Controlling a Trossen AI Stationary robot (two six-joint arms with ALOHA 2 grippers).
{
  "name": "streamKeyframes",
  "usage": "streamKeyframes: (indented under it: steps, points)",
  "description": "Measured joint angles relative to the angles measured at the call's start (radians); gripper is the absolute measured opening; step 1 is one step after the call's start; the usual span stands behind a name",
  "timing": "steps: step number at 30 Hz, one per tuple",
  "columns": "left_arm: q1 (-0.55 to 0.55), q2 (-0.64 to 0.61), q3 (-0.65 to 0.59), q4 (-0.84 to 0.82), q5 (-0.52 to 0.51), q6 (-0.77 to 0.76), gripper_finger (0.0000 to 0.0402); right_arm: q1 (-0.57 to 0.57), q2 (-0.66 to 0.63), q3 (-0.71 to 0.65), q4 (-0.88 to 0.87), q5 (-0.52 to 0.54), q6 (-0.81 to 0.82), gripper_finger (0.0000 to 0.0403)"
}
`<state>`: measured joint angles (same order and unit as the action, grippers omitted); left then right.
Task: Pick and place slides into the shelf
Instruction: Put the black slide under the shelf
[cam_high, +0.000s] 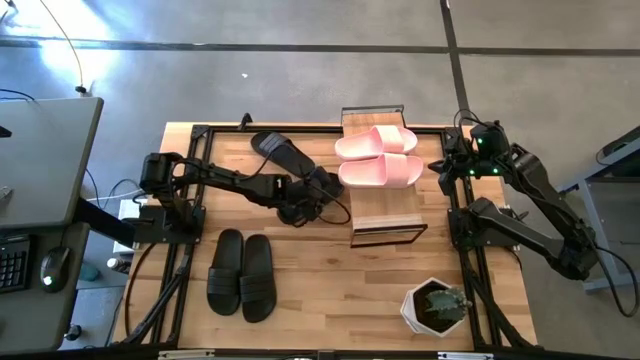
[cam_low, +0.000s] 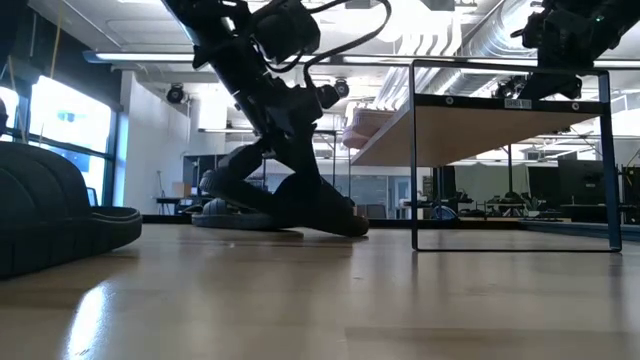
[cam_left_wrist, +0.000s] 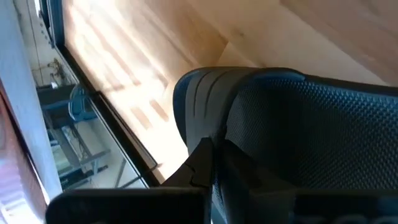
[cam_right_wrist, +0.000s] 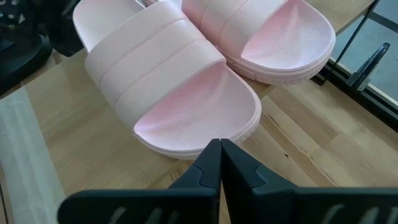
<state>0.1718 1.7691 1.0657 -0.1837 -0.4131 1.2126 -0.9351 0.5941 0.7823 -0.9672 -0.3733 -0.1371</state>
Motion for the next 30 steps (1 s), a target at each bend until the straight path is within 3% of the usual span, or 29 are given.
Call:
streamKeyframes:
  steps: [7,16,30]
  points:
    - [-0.033,-0.001,0.000,-0.005,0.019,0.140,0.0001,0.000,0.000,0.000,0.000,0.000,0.000,0.0000]
    - [-0.035,-0.001,0.000,-0.008,0.013,0.135,0.0006,0.000,0.000,0.000,0.000,0.000,0.000,0.0000]
    - [-0.035,-0.002,0.000,-0.022,-0.055,0.062,0.0134,0.000,0.000,0.000,0.000,0.000,0.000,0.0000]
